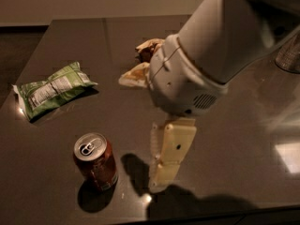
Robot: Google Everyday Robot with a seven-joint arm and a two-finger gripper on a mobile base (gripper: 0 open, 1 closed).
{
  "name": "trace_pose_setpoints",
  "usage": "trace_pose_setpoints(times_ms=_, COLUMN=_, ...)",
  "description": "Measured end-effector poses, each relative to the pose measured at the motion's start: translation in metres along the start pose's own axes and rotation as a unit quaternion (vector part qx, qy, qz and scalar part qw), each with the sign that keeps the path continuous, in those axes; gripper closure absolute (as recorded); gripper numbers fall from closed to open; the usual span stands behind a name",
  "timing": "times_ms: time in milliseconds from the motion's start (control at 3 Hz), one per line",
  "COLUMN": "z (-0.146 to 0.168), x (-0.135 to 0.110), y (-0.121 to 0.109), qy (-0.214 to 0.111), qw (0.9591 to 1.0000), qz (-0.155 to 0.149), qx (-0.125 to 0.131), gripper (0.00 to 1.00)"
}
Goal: Move coke can near brown chip bag
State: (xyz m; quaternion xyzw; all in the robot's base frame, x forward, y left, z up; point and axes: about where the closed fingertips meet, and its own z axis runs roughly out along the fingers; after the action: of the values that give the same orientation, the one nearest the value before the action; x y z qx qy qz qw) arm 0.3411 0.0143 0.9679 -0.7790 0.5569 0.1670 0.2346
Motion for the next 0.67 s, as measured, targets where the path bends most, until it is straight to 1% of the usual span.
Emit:
trace_pose_setpoints(times_ms=333, z=0.031, x=-0.026, y=0.011, qy=-0.017, qw=0.9993, qz=-0.01, qx=-0.033, gripper=0.0)
trace_pose_setpoints(times_ms=667, z=0.061, x=-0.038, y=0.013, qy=-0.024, qw=0.9981, qz=-0.005, qx=-0.057, gripper=0.0)
